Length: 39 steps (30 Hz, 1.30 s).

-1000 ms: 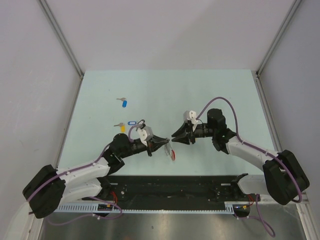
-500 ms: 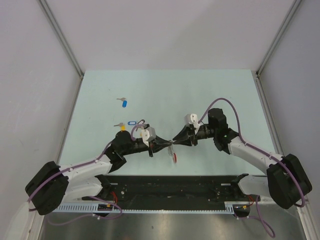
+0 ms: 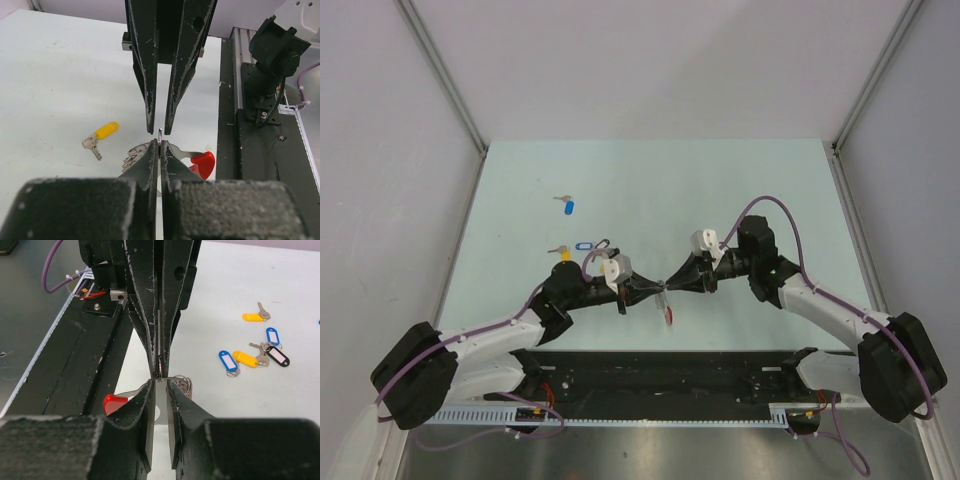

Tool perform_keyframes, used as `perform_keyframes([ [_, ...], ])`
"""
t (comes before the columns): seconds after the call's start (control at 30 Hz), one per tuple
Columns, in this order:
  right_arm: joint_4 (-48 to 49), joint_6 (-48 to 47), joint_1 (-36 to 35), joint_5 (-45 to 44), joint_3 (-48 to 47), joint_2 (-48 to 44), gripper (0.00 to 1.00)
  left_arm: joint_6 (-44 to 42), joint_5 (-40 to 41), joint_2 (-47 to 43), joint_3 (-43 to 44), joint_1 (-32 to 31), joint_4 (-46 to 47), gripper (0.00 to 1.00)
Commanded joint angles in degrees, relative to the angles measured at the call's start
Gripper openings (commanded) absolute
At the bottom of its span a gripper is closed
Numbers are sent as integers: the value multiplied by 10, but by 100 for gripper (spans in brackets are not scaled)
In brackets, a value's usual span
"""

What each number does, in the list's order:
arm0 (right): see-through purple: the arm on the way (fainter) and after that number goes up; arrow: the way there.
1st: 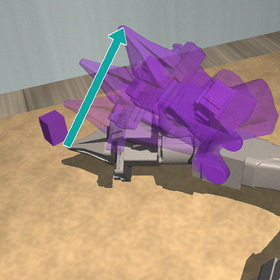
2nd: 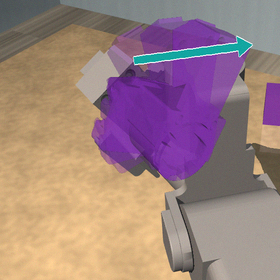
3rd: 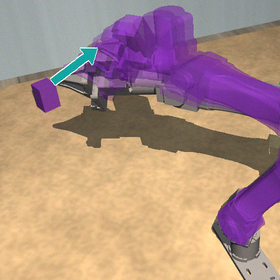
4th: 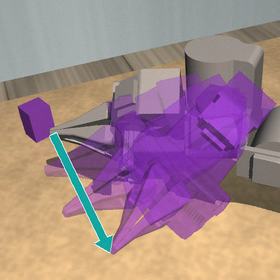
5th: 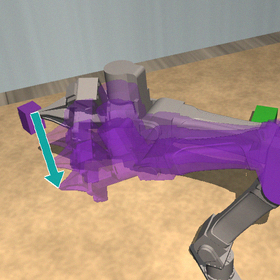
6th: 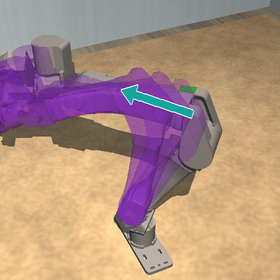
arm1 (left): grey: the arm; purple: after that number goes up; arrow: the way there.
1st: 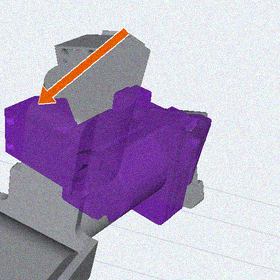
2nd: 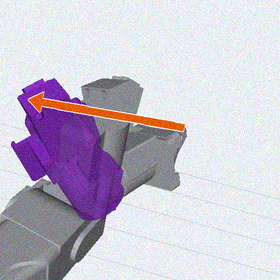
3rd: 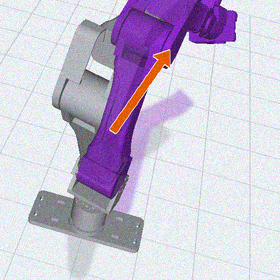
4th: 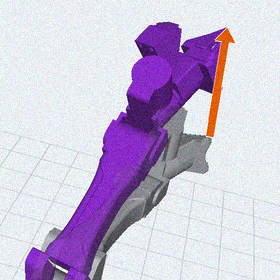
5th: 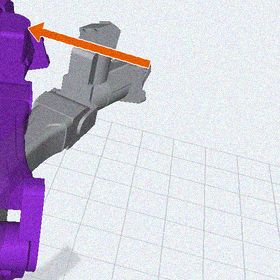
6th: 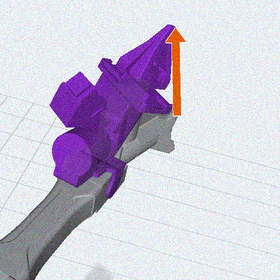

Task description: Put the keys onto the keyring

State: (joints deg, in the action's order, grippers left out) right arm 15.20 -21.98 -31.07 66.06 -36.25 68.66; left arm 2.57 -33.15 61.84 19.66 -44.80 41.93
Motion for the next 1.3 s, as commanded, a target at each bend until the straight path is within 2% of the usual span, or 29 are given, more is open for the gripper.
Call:
perform_keyframes([
  [0.0,-14,-21,-5,17,-31,3,19,-1,6,-7,21,6,36,0],
  [0.43,-25,-27,-11,9,-38,18,18,12,-10,-3,20,7,55,0],
  [0.47,-25,-27,-11,9,-38,19,17,15,-10,-3,20,7,58,0],
  [0.6,-27,-27,-11,6,-39,12,0,15,-11,-3,19,8,55,1],
  [0.7,-31,-27,-11,3,-39,6,0,13,-10,-6,19,7,48,1],
  [0.77,-32,-27,-11,3,-40,4,0,9,-8,-8,20,8,33,6],
  [0.87,-45,-34,-11,-3,-44,2,0,-17,4,-22,33,8,-29,21],
  [0.97,-65,-42,-11,-8,-51,3,0,-48,20,-45,43,8,-101,27],
  [1.03,-82,-52,-12,-13,-56,6,0,-66,37,-57,54,8,-156,29],
  [1.27,-113,-72,-19,-29,-68,15,0,-92,53,-53,86,7,-228,31],
])
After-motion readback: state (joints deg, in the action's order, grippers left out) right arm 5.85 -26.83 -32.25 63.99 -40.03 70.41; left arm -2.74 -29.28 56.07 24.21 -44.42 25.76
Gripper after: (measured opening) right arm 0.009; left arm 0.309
